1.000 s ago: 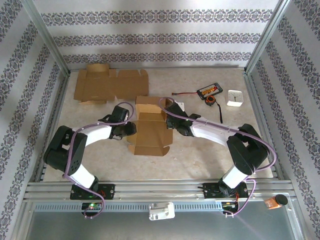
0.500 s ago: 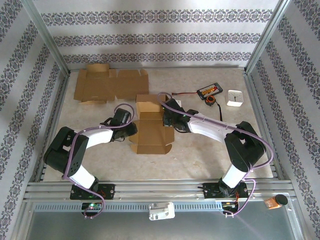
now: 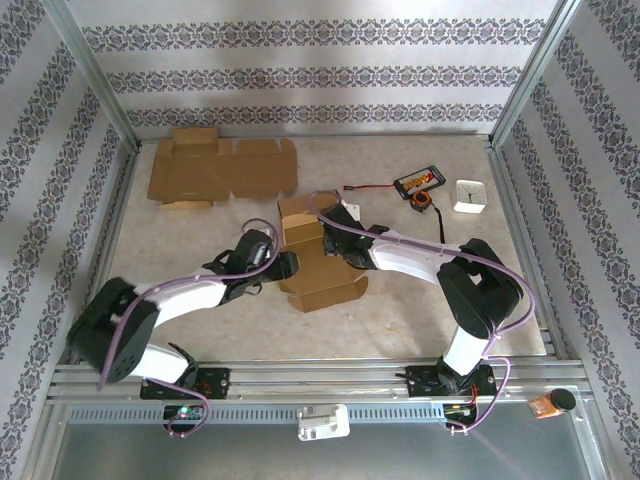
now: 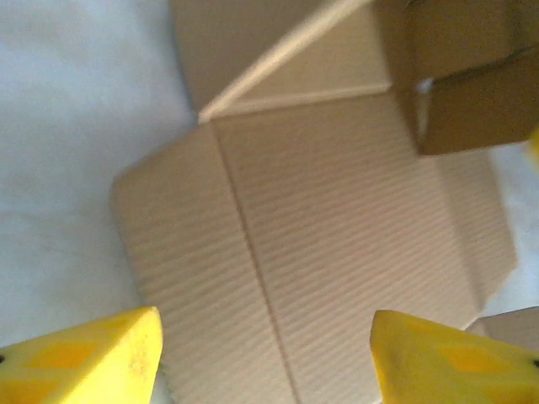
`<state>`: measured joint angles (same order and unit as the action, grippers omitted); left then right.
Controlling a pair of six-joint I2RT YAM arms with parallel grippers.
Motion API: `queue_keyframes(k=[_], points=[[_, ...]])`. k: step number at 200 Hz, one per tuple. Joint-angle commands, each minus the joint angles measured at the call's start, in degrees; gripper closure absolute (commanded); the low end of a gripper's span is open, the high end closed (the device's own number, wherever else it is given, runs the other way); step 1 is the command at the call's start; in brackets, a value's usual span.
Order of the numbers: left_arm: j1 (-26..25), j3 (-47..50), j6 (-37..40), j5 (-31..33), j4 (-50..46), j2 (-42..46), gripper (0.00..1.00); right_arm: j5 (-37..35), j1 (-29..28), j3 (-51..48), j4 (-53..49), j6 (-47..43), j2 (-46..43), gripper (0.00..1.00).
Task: Fold the paper box
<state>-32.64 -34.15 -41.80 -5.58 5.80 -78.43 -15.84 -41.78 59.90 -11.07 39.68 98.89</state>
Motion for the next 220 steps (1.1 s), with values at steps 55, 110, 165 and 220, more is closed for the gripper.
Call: queue_keyframes(k=[55,110,165,220], points=[[4.8,-12.1,-1.6,3.7,-15.1,13.6,0.27,-1.1,-0.5,-0.2,-0.5,-3.0,0.2,0.85],[9.0,-17.9,-13.4,-6.6,-5.7,0.2,0.37,-1.3,-0.4,0.1,-0.9,-3.6,-0.6,0.84],[10.0,-19.6,-12.2,-6.7,-1.2,-7.3,0.49,0.9,-0.5,0.9,-1.2,-3.3,-1.1,0.82],[10.0,-18.9,-12.6,-8.6,-0.7,-9.1,0.56,4.5,0.1,4.2,-0.1,-2.9,-0.7,0.68]])
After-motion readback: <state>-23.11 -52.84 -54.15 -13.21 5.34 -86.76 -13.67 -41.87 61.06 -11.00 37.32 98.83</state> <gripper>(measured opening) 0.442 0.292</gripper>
